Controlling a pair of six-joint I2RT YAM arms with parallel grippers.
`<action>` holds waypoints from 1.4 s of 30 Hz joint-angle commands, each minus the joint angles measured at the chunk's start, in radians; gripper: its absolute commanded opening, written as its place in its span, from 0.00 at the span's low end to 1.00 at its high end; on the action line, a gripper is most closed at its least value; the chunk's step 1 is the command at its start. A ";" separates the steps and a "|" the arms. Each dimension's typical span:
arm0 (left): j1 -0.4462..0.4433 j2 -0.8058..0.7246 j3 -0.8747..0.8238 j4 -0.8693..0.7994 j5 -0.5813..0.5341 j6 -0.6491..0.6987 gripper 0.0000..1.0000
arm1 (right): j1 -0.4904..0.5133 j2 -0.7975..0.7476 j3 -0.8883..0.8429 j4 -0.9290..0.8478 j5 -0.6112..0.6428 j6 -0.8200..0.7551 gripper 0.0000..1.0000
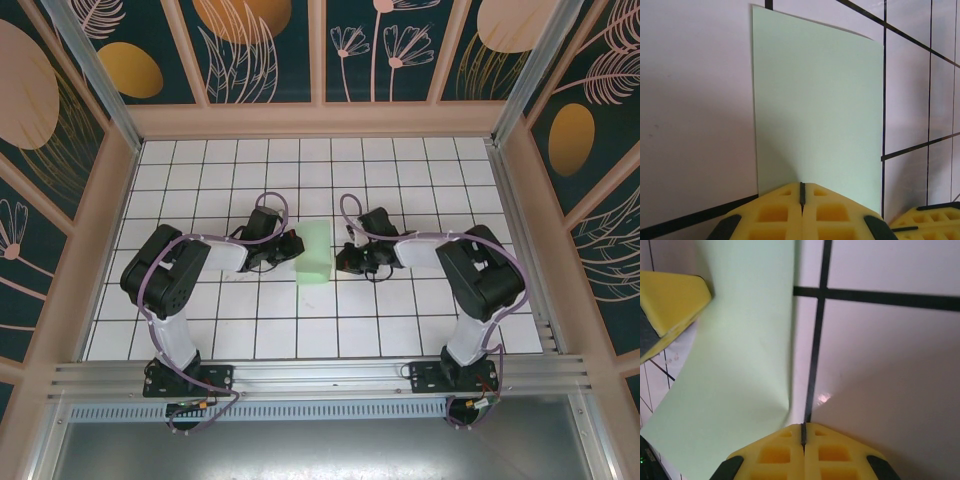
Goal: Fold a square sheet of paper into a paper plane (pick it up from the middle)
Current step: Fold the square sheet of paper in half at the center of the table, then rotate the paper at the center of the table.
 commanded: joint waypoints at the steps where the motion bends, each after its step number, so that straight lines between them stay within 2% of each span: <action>1: 0.014 0.104 -0.086 -0.339 -0.153 0.018 0.00 | 0.012 -0.041 0.043 -0.021 0.007 -0.001 0.00; 11: 0.014 0.101 -0.090 -0.338 -0.144 0.015 0.00 | 0.090 0.097 0.153 0.016 -0.004 0.033 0.00; 17: 0.014 0.102 -0.091 -0.338 -0.150 0.013 0.00 | 0.101 0.139 0.141 -0.017 -0.029 -0.001 0.00; 29: 0.014 0.097 -0.098 -0.342 -0.169 0.005 0.00 | 0.084 -0.014 -0.074 -0.131 -0.042 -0.142 0.00; 35: 0.014 0.057 -0.090 -0.366 -0.182 0.001 0.00 | 0.053 -0.104 -0.044 -0.177 -0.037 -0.176 0.00; 39: 0.014 -0.014 -0.093 -0.375 -0.192 -0.025 0.00 | 0.041 -0.158 0.001 -0.138 -0.001 -0.142 0.00; 42: 0.014 -0.100 -0.111 -0.376 -0.205 -0.061 0.00 | 0.038 -0.144 0.027 -0.072 0.027 -0.089 0.00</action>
